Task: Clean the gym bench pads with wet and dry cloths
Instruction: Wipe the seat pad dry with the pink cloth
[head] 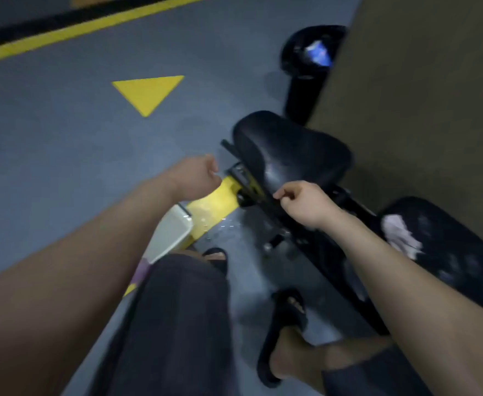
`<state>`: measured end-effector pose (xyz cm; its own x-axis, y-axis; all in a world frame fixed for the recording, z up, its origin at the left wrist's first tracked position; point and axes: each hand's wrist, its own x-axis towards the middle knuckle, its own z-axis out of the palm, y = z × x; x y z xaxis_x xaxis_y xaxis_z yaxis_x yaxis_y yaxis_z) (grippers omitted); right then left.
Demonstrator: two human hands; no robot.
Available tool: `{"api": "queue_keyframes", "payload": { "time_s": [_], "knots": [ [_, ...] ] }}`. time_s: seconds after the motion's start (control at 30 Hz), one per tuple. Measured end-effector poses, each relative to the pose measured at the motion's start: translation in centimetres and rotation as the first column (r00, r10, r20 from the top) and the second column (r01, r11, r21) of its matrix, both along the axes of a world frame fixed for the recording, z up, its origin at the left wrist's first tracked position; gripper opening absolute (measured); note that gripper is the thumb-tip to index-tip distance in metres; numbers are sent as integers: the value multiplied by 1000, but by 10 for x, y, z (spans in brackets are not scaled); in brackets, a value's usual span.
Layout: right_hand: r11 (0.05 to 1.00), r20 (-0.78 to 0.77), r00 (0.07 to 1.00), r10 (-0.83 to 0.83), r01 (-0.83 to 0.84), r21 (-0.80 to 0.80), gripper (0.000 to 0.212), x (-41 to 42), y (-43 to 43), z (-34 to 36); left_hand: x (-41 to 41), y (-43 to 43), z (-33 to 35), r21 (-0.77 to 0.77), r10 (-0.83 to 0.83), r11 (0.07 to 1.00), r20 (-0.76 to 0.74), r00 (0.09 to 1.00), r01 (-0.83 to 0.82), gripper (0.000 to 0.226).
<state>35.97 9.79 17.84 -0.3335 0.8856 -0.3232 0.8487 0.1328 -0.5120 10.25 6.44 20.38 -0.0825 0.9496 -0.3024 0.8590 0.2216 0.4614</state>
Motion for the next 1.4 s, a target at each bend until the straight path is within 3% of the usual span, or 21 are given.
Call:
{"api": "queue_keyframes", "payload": {
  "time_s": [0.1, 0.3, 0.53, 0.7, 0.83, 0.93, 1.03, 1.13, 1.23, 1.4],
  "knots": [
    [989, -91, 990, 107, -115, -95, 22, -84, 1, -39, -71, -52, -42, -7, 193, 981, 10, 981, -193, 32],
    [863, -157, 901, 403, -432, -261, 25, -214, -20, -130, -154, -145, -148, -227, 486, 848, -22, 873, -478, 27],
    [728, -167, 798, 578, -597, -337, 19, -290, -38, -234, -168, -173, -247, -303, 537, 792, -67, 841, -530, 18],
    [609, -182, 691, 699, -710, -354, 32, -321, -55, -292, -168, -173, -298, -332, 458, 802, -192, 868, -496, 39],
    [590, -62, 618, 784, -773, -233, 29, -326, -69, -317, -169, -175, -311, -285, 449, 808, -268, 853, -515, 25],
    [652, -184, 680, 710, -733, -193, 16, -323, -63, -304, -171, -169, -300, -236, 480, 822, -200, 854, -518, 14],
    [733, -271, 745, 609, -660, -166, 8, -311, -46, -273, -172, -155, -267, -180, 566, 810, -9, 825, -558, 15],
    [802, -314, 807, 500, -568, -183, 14, -293, -23, -214, -166, -134, -209, -130, 612, 791, 198, 766, -598, 14],
    [847, -343, 850, 400, -486, -218, 12, -269, -7, -141, -151, -116, -146, -41, 527, 836, 340, 779, -548, 7],
    [928, -386, 877, 288, -354, -113, 15, -212, 2, -29, -118, -90, -54, 143, 346, 892, 396, 851, -429, 11]
  ]
}}
